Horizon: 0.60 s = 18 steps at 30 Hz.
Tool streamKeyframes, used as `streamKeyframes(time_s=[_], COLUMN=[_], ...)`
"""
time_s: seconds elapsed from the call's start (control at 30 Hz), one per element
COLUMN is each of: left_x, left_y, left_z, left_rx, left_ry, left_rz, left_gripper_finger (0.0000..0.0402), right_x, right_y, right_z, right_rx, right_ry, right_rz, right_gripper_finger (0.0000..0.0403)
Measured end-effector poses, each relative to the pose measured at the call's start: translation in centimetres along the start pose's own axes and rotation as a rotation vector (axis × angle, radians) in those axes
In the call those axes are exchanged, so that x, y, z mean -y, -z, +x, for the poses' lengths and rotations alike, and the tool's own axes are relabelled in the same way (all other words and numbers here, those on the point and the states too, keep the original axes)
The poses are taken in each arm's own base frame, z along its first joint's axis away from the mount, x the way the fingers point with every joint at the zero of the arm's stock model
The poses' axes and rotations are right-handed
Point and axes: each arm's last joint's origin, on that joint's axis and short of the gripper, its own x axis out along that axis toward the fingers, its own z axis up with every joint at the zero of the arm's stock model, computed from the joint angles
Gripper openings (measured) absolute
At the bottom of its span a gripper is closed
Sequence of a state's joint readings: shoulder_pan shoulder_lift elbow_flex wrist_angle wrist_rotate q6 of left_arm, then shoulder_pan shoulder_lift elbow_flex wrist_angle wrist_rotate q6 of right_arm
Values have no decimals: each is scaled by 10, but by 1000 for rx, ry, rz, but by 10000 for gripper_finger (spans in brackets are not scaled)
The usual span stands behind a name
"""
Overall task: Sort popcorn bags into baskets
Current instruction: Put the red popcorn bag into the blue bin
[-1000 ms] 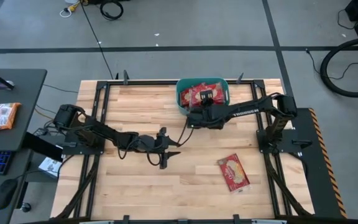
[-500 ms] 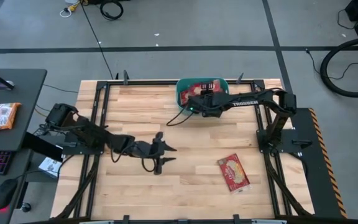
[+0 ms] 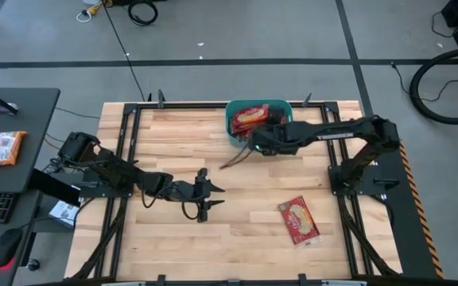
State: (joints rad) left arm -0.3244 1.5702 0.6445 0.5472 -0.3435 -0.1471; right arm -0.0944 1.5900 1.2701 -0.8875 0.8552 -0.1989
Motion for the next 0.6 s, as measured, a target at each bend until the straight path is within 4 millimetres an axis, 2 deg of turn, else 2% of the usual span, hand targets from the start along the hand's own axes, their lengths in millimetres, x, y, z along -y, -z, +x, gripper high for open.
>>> streamKeyframes(time_s=[0.17, 0.5, 0.6], left_x=[0, 0, 0], left_y=[0, -1, 0], left_z=[0, 0, 0], left_rx=[1, 8, 1], left_ry=[0, 1, 0], left_rz=[-3, -57, -60], left_gripper_finger=[172, 172, 172], right_x=[-20, -87, -103], right_y=[14, 35, 45], right_z=[-35, -94, -110], right_rx=[-1, -177, -213], right_ry=[-236, -611, -674], right_rz=[101, 174, 196], right_gripper_finger=[169, 167, 167])
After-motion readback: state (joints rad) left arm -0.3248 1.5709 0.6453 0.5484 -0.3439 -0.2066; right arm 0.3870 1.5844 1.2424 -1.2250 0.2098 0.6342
